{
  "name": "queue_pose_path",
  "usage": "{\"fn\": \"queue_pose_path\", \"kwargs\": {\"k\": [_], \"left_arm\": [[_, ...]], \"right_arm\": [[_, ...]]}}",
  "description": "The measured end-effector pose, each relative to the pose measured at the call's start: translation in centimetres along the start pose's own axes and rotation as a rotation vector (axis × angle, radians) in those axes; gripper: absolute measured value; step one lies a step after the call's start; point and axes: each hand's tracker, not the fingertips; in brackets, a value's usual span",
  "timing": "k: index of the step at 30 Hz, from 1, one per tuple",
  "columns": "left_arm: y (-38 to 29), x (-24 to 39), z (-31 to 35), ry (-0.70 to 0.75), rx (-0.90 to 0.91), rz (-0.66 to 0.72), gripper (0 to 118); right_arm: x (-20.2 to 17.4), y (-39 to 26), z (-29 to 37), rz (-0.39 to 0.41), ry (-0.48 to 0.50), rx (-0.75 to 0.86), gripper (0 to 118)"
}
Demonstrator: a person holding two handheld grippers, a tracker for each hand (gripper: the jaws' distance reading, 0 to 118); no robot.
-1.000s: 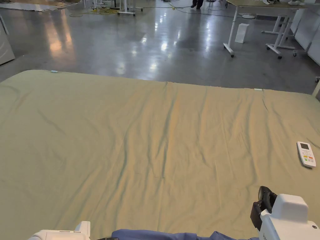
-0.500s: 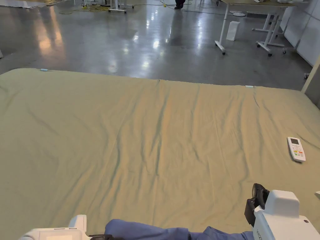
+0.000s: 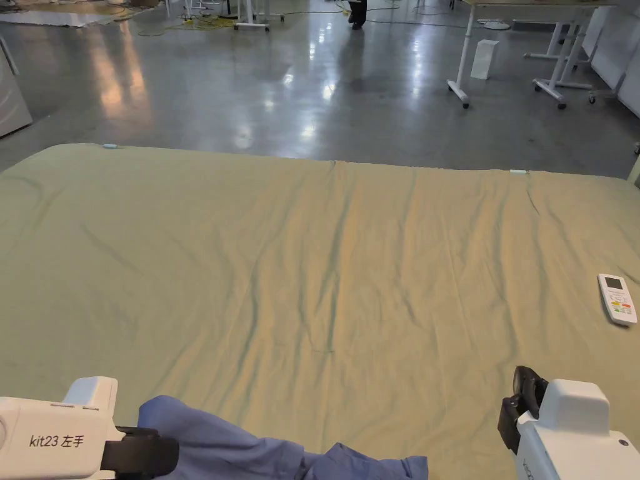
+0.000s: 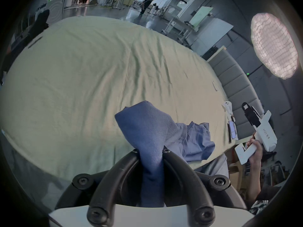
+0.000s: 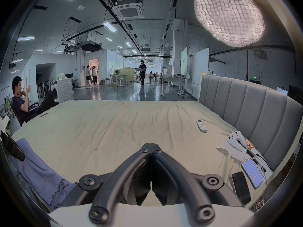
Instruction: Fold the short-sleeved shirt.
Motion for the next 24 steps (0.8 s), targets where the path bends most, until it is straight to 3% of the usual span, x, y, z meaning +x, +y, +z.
{"fn": "queue_pose_path", "kwargs": {"k": [14, 24], "left_arm": [[0.0, 12.6, -2.8, -0.074, -0.027, -0.048, 14], [-1.8, 19.9, -14.9, -0.074, -0.217, -0.092, 15]], "right_arm": [[1.1, -1.0, 0.1, -0.025, -0.018, -0.023, 0], [2.3, -1.7, 0.5, -0.043, -0.044, -0.041, 0]]}}
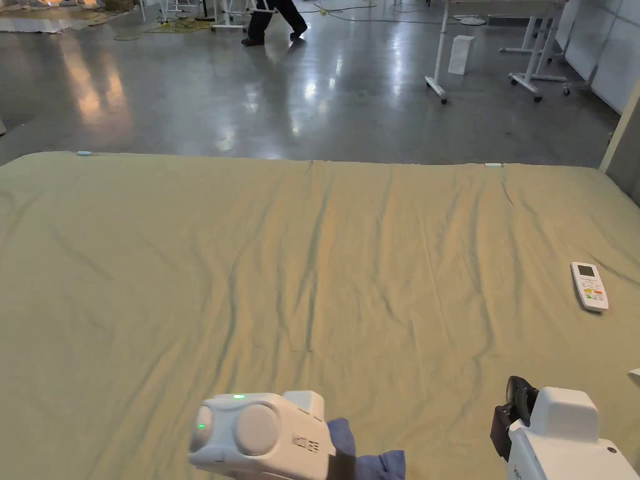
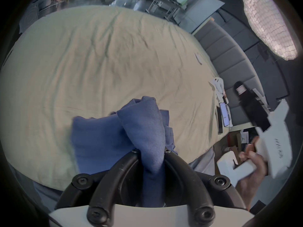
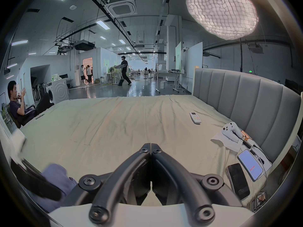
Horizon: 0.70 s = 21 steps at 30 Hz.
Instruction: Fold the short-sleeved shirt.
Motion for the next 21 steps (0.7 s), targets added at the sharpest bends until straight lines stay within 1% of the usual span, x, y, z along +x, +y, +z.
{"fn": "queue_pose_path", "kwargs": {"k": [1, 4, 6, 7, 8, 9, 10, 11, 12, 13, 16, 18, 19, 21], "left_arm": [[0.0, 0.5, -1.5, 0.017, -0.032, -0.012, 15], [-0.1, 1.5, -4.3, 0.053, -0.037, -0.015, 16], [-0.1, 1.6, -5.5, 0.069, -0.042, 0.007, 22], [0.0, 1.5, -5.7, 0.068, -0.042, 0.02, 26], [-0.1, 1.4, -5.5, 0.058, -0.042, 0.029, 39], [-0.2, 1.4, -5.1, 0.039, -0.039, 0.028, 46], [-0.1, 1.3, -4.7, 0.008, -0.034, 0.023, 51], [0.0, 1.3, -4.2, -0.024, -0.03, 0.013, 51], [-0.1, 1.4, -3.5, -0.037, -0.027, 0.013, 61], [0.1, 1.4, -2.8, -0.055, -0.021, 0.011, 66], [0.0, 1.5, -0.5, -0.122, 0.023, 0.009, 66], [0.2, 1.4, 0.2, -0.129, 0.054, 0.006, 62], [0.3, 1.4, 0.3, -0.132, 0.07, -0.016, 55], [0.0, 1.8, -0.3, -0.092, 0.076, -0.043, 24]], "right_arm": [[0.1, 0.0, 0.1, -0.001, -0.002, -0.002, 0], [0.5, -0.1, 0.3, -0.003, -0.012, -0.006, 0], [0.9, -0.3, 0.2, -0.005, -0.017, -0.01, 0], [1.0, -0.3, 0.2, -0.004, -0.019, -0.011, 0], [1.1, -0.4, 0.3, -0.003, -0.022, -0.011, 0], [1.1, -0.4, 0.5, -0.002, -0.022, -0.012, 0], [1.2, -0.4, 0.6, -0.002, -0.023, -0.012, 0], [1.3, -0.4, 0.7, -0.001, -0.025, -0.011, 0], [1.3, -0.4, 0.7, -0.001, -0.028, -0.012, 0], [1.4, -0.4, 0.7, -0.001, -0.029, -0.011, 0], [1.5, -0.5, 0.8, -0.004, -0.032, -0.012, 0], [1.5, -0.5, 0.7, -0.007, -0.032, -0.013, 0], [1.5, -0.5, 0.7, -0.008, -0.033, -0.012, 0], [1.4, -0.5, 0.5, -0.01, -0.033, -0.013, 0]]}}
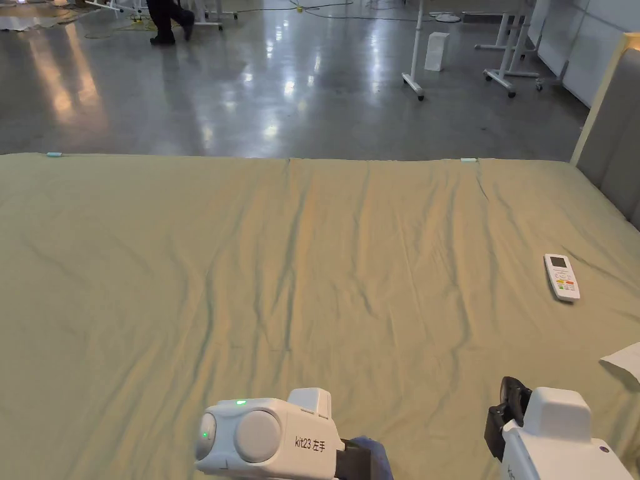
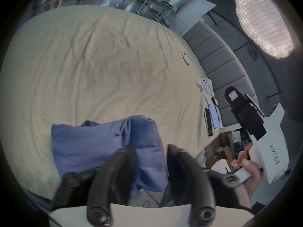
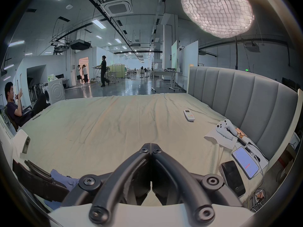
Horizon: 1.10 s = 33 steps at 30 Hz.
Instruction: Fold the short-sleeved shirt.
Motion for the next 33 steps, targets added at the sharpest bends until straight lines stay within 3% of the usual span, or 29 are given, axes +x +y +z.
{"fn": "queue_pose_path", "kwargs": {"k": [10, 17, 23, 26, 33], "left_arm": [[-3.2, 0.7, -7.0, -0.009, -0.088, -0.003, 12], [-3.7, 0.4, -6.1, 0.006, -0.01, -0.053, 6], [-3.0, 0.7, 0.5, 0.065, 0.265, -0.171, 4], [-2.1, 0.6, 4.3, 0.203, 0.448, -0.266, 3], [-0.4, -1.8, 11.3, 0.49, 0.835, -0.319, 3]], "right_arm": [[-0.5, -0.2, 0.0, 0.008, 0.01, -0.005, 0], [-1.0, 0.2, 0.2, 0.02, 0.019, 0.01, 0], [-1.8, 1.4, 0.5, 0.028, 0.033, 0.067, 0], [-2.4, 2.7, 0.6, 0.04, 0.038, 0.109, 0], [-3.7, 5.6, 0.3, 0.046, 0.055, 0.178, 0]]}}
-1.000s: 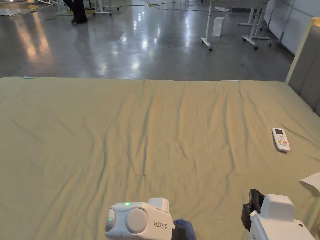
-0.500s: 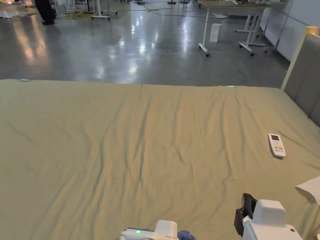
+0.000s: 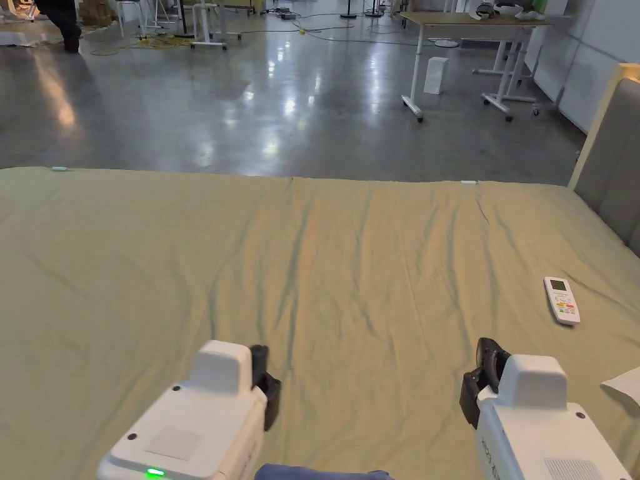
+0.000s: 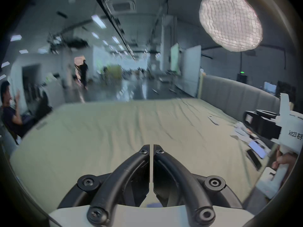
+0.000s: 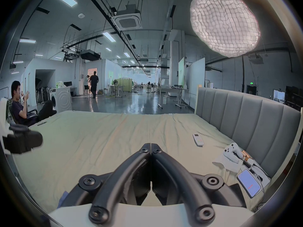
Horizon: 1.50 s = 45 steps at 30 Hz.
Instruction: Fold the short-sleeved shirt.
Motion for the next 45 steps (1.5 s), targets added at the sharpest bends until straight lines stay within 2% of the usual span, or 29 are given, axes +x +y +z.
{"fn": "queue_pose_path", "kwargs": {"k": [8, 12, 14, 18, 21, 24, 30, 36, 37, 38, 39, 41, 43, 45], "left_arm": [[0.2, -5.8, 1.2, 0.208, 0.136, 0.026, 3], [-0.6, -7.7, 1.8, 0.224, 0.145, 0.049, 3], [-1.2, -8.2, 1.9, 0.227, 0.116, 0.056, 3], [-3.1, -8.7, 1.8, 0.203, 0.058, 0.069, 3], [-4.6, -8.9, 1.5, 0.175, 0.0, 0.101, 3], [-6.6, -9.1, 1.4, 0.155, -0.05, 0.121, 3], [-9.3, -8.8, 1.3, 0.072, -0.177, 0.199, 3], [-11.9, -8.4, -0.3, -0.141, -0.387, 0.321, 5], [-12.3, -8.5, -0.6, -0.179, -0.417, 0.358, 10], [-12.2, -8.4, -0.8, -0.221, -0.435, 0.411, 20], [-12.4, -8.6, -1.2, -0.263, -0.457, 0.464, 34], [-12.9, -9.1, -2.4, -0.329, -0.501, 0.539, 74], [-13.4, -9.1, -3.3, -0.406, -0.543, 0.596, 89], [-14.2, -9.5, -4.6, -0.503, -0.581, 0.692, 91]], "right_arm": [[-0.5, 1.8, -0.4, 0.004, -0.006, 0.053, 0], [-0.7, 1.6, -0.3, 0.026, 0.0, 0.054, 0], [-1.1, 0.5, 0.1, 0.013, 0.033, -0.005, 0], [-4.1, -4.3, 2.0, 0.095, 0.123, -0.115, 0], [-6.9, -8.4, 2.8, 0.098, 0.213, -0.22, 0], [-9.3, -11.7, 2.9, 0.143, 0.24, -0.268, 0], [-10.4, -15.6, 1.6, 0.172, 0.204, -0.325, 0], [-9.2, -17.6, 0.9, 0.175, 0.124, -0.334, 0], [-9.0, -17.8, 0.9, 0.167, 0.123, -0.337, 0], [-8.9, -18.0, 0.9, 0.161, 0.12, -0.335, 0], [-8.8, -18.2, 1.0, 0.16, 0.114, -0.334, 0], [-8.8, -18.3, 1.0, 0.159, 0.111, -0.335, 0], [-8.8, -18.3, 1.0, 0.153, 0.11, -0.331, 0], [-8.7, -18.4, 1.0, 0.143, 0.11, -0.331, 0]]}}
